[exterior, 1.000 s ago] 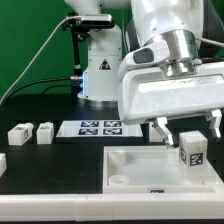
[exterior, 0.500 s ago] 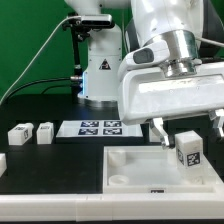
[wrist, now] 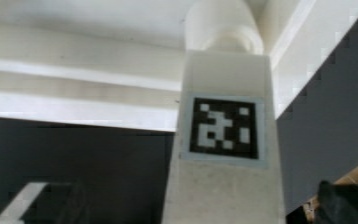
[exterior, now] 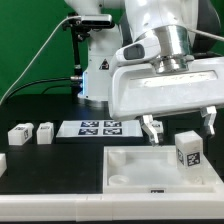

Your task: Assemble one leg

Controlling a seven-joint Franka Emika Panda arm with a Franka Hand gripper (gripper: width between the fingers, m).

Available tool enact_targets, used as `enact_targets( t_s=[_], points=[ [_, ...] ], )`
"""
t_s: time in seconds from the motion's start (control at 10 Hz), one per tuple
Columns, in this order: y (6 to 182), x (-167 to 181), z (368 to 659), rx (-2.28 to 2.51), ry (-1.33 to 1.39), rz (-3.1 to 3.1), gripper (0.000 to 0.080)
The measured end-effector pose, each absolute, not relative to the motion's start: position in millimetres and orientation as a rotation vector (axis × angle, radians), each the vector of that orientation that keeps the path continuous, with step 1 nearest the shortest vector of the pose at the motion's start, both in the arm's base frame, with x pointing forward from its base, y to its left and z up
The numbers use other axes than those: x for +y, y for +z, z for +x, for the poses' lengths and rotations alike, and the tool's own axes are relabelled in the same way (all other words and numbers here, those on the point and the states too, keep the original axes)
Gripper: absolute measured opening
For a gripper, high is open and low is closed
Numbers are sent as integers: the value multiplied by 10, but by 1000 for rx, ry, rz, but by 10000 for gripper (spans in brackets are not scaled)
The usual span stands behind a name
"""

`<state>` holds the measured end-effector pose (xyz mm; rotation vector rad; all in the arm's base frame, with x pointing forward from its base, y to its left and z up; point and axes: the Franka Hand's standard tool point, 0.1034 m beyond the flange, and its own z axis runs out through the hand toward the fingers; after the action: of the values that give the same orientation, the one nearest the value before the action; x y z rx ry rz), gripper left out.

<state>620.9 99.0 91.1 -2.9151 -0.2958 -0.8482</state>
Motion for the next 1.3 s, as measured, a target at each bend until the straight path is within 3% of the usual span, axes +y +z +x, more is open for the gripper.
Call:
enact_targets(
  t_s=[0.1, 0.5, 0.7, 1.3],
  points=[
    [857, 1005, 6163, -302, -649, -2946, 649],
    [1017, 1012, 6154, -255, -28, -2971, 649],
    [1003, 1098, 6136, -217, 146, -2954, 649],
    [868, 1094, 6225, -219, 143, -2952, 649]
  ],
)
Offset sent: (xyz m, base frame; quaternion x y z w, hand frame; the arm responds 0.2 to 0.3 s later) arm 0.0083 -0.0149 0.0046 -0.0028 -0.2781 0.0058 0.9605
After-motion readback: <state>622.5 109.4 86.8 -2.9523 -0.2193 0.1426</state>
